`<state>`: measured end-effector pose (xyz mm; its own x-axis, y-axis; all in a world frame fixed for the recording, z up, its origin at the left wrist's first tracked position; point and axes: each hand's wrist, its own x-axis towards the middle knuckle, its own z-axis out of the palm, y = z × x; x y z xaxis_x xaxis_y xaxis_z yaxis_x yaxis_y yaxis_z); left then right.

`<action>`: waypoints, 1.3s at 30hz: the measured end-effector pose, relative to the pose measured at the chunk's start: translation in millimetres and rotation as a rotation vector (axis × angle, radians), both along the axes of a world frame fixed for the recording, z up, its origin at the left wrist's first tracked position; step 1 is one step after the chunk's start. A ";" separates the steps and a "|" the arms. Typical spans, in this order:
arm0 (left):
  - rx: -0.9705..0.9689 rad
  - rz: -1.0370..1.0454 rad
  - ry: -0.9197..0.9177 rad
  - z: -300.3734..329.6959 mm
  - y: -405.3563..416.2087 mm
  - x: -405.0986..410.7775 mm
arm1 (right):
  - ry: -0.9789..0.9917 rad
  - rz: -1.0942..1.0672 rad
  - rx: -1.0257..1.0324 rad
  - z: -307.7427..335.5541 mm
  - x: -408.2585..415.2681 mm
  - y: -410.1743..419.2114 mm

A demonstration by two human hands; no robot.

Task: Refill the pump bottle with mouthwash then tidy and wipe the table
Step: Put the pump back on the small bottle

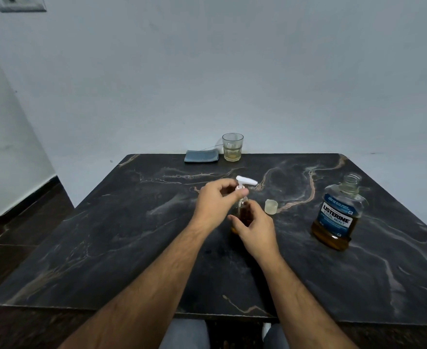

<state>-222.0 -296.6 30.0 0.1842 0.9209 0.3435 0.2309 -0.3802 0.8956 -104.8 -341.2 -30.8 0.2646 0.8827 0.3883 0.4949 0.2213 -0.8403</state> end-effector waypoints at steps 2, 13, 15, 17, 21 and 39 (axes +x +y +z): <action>-0.015 -0.001 -0.027 -4.5 1.3 -2.4 | -0.005 0.005 0.005 -0.9 -0.1 0.6; -0.110 -0.136 -0.085 -2.1 1.4 -10.2 | -0.043 0.006 0.037 -2.5 4.3 5.2; -0.168 -0.204 -0.126 -1.3 -2.0 -10.1 | -0.041 0.006 0.036 -3.1 4.0 6.1; -0.229 -0.259 -0.165 0.6 -4.9 -6.8 | -0.044 0.002 0.040 -3.9 3.3 6.8; -0.237 -0.212 -0.173 1.4 -8.3 8.9 | -0.047 0.000 0.047 -4.3 3.5 6.2; -0.027 0.219 0.100 -6.9 -14.2 5.7 | -0.042 -0.012 0.044 -5.3 2.4 7.1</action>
